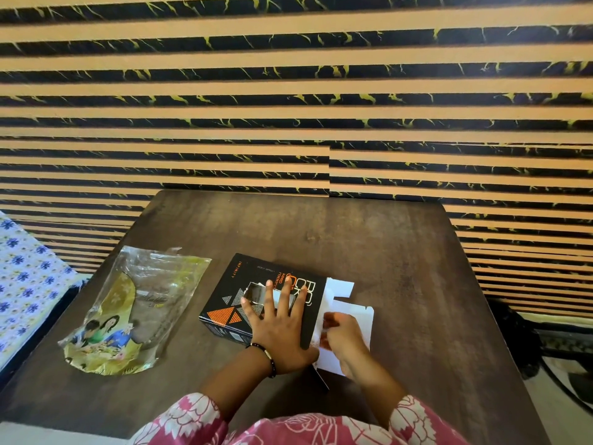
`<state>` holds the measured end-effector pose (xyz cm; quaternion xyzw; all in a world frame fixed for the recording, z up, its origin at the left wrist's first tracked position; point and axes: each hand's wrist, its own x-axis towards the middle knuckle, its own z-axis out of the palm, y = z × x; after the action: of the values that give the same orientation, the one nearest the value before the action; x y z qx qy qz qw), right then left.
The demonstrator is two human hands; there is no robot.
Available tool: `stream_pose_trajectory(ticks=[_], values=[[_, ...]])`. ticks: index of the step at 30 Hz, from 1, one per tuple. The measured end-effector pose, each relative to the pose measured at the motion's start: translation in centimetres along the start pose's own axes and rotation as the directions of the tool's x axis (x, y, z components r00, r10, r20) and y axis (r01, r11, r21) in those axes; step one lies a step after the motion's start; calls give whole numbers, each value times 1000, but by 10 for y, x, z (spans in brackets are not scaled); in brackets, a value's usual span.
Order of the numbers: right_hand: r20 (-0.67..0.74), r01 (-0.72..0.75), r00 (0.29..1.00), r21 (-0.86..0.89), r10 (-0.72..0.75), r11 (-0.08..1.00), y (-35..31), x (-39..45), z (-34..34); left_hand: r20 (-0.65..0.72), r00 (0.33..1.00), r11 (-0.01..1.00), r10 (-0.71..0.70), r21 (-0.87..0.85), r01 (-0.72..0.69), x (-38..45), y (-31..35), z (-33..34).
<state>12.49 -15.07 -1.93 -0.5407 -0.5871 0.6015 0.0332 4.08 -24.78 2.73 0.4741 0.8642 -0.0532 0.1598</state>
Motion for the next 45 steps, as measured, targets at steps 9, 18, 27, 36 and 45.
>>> stream_pose_trajectory(ticks=[9,18,27,36,45], values=[[368,-142,930,392,-13,909,-1,-6,-13,-34,999,1000,-14,-9,13,-2,1,4],[-112,208,977,325,-181,922,-2,16,-36,-25,998,998,61,-24,-62,2,-6,4],[162,396,917,-243,-365,886,31,0,-28,-148,946,953,287,142,-267,6,2,5],[219,519,853,-244,-474,819,41,2,-32,-124,937,932,326,207,-297,26,21,-2],[-309,375,820,-345,-481,861,49,-6,-39,-62,966,958,252,155,-240,28,24,1]])
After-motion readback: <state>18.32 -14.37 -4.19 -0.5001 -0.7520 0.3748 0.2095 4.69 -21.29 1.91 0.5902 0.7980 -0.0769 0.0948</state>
